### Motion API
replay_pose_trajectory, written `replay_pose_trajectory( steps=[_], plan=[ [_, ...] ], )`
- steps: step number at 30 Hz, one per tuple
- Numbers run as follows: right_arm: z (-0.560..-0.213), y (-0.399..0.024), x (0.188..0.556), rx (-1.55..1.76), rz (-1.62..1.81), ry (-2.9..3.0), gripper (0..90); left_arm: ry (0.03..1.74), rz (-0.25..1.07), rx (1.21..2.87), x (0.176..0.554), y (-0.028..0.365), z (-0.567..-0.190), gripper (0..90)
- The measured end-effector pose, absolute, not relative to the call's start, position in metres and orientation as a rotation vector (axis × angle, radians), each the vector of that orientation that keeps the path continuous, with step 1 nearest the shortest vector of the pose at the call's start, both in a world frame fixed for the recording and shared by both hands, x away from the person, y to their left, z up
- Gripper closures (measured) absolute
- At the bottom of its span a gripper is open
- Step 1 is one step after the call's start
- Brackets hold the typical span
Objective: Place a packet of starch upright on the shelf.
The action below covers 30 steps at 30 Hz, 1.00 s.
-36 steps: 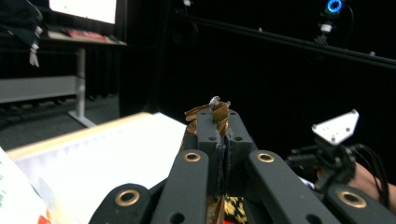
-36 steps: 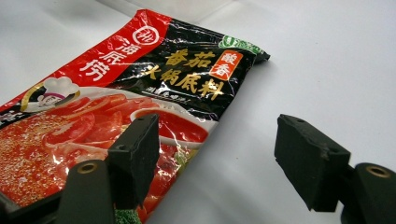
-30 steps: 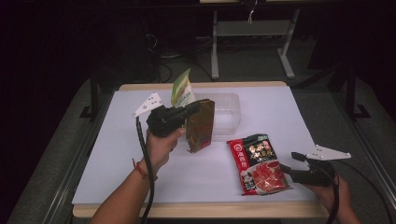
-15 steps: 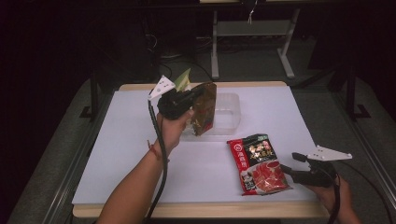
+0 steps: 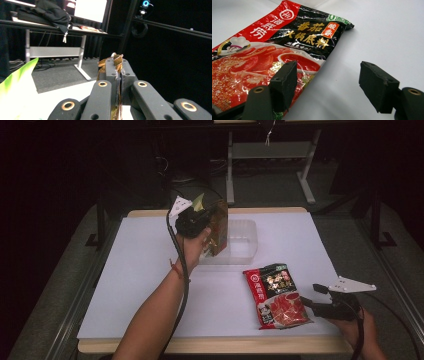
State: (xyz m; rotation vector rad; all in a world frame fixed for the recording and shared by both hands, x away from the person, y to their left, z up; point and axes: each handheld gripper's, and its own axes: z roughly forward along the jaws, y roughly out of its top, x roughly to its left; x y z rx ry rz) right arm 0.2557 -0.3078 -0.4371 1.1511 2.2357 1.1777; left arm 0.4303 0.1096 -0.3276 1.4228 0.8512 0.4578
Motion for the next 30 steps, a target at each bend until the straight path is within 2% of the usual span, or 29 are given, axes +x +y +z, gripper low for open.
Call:
replay_pose_trajectory(
  steps=[5,7,11,13,20,30],
  plan=[
    [-0.439,-0.307,0.256,1.149,1.175,2.242,30.4,0.866,0.499,1.422,0.438,0.099,-0.331,88.4],
    [-0.439,-0.308,0.257,1.148,1.171,2.242,30.4,0.872,0.478,1.403,0.441,0.096,-0.332,88.4],
    [-0.438,-0.308,0.256,1.144,1.171,2.241,30.5,0.857,0.531,1.444,0.442,0.087,-0.335,88.3],
    [-0.438,-0.308,0.256,1.143,1.172,2.241,30.5,0.873,0.481,1.413,0.444,0.089,-0.342,88.2],
    [-0.438,-0.31,0.255,1.143,1.167,2.238,30.5,0.913,0.454,1.417,0.445,0.097,-0.368,87.8],
    [-0.439,-0.308,0.257,1.142,1.188,2.238,30.5,0.842,0.477,1.473,0.429,0.106,-0.37,85.8]
  ],
)
